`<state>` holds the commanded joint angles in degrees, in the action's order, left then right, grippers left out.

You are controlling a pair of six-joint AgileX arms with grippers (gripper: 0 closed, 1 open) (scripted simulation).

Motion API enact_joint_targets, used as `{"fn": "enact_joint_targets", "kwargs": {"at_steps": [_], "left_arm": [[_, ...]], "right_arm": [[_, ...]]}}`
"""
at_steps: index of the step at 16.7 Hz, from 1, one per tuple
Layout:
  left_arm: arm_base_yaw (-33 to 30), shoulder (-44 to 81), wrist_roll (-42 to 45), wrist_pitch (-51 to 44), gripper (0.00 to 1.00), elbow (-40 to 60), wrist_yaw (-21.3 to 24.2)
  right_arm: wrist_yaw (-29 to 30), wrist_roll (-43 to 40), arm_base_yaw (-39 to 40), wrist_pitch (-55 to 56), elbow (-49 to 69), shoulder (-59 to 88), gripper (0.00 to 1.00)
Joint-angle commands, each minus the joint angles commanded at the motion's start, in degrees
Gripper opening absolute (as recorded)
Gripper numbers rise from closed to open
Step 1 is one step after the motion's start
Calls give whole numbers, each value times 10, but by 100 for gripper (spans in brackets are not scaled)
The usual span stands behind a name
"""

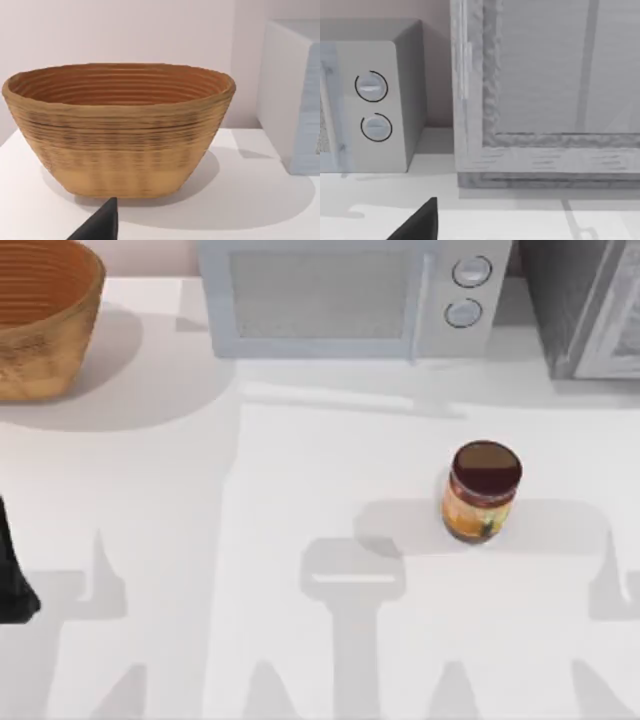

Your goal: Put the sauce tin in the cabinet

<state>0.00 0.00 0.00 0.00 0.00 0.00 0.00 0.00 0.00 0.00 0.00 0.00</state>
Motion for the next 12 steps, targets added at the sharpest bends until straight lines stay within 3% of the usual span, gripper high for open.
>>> {"fn": "enact_joint_targets", "kwargs": {"at_steps": [6, 12], "left_arm": [[0, 0, 0, 0, 100, 0, 0], [0, 0, 0, 0, 100, 0, 0]], "right_arm": [[-35, -12, -1, 2, 23, 44, 100], [-197, -82, -3, 11, 114, 243, 100]]}}
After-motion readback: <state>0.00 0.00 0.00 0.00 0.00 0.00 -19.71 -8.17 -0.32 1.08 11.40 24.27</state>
